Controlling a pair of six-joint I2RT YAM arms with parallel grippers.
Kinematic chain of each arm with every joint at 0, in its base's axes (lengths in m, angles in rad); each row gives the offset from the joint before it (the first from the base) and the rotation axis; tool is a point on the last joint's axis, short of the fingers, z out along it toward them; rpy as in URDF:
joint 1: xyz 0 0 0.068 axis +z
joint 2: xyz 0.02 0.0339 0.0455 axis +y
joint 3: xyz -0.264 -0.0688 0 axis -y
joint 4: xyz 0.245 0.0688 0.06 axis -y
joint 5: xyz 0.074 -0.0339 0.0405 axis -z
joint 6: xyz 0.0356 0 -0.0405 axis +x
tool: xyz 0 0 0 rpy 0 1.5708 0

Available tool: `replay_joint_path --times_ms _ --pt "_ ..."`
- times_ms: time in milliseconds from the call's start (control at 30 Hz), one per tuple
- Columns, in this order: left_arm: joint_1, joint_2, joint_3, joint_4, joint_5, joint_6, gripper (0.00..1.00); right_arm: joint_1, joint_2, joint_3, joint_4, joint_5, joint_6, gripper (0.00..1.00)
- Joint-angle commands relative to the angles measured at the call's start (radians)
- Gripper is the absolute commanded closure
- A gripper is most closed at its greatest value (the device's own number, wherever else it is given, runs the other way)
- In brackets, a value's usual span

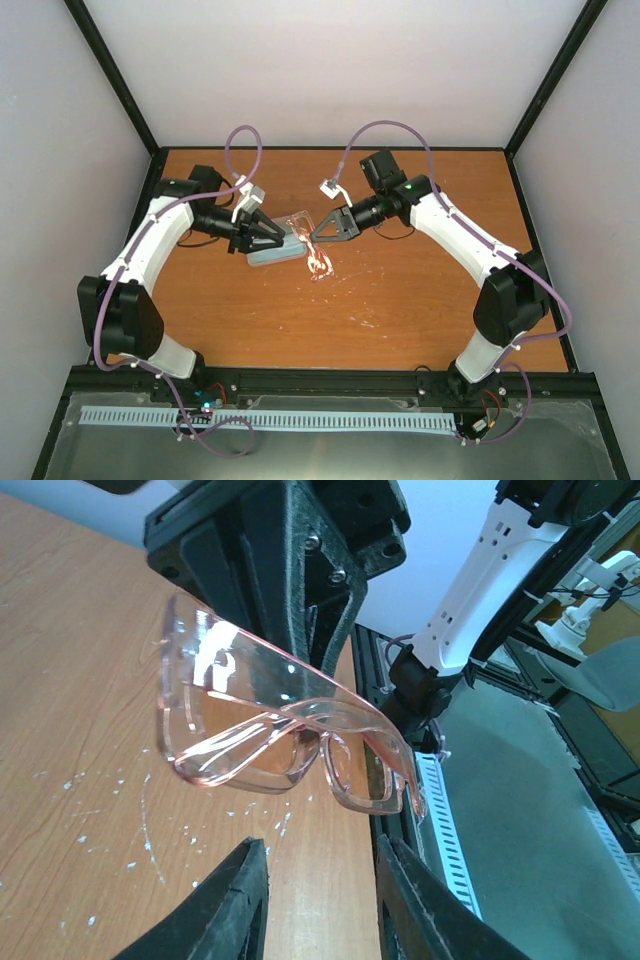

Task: Organize the sunglasses
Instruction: Fold the sunglasses.

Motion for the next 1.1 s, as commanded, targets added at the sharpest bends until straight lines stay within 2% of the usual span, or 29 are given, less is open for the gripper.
replay_joint_path --times_ms 0,233,633,767,867,1067 --pt "-0.024 0.0 0.004 -0.001 0.054 -0.012 0.68 0.001 -0.018 0.003 0.07 -0.051 0.049 0.97" --pt "-0.044 0.051 0.054 0.013 0.12 -0.055 0.71 0.001 -0.026 -0.013 0.102 -0.058 0.073 0.97" --pt "-0.075 0.075 0.081 0.088 0.147 -0.138 0.79 0.006 -0.033 -0.032 0.124 -0.053 0.092 0.97" --pt "-0.091 0.079 0.081 0.121 0.134 -0.167 0.86 0.007 -0.034 -0.03 0.139 -0.057 0.102 0.97" --pt "-0.095 0.081 0.074 0.136 0.127 -0.178 0.95 0.007 -0.035 -0.026 0.149 -0.062 0.112 0.97" --pt "-0.098 0.085 0.07 0.143 0.121 -0.185 0.99 0.007 -0.035 -0.021 0.173 -0.069 0.128 0.97"
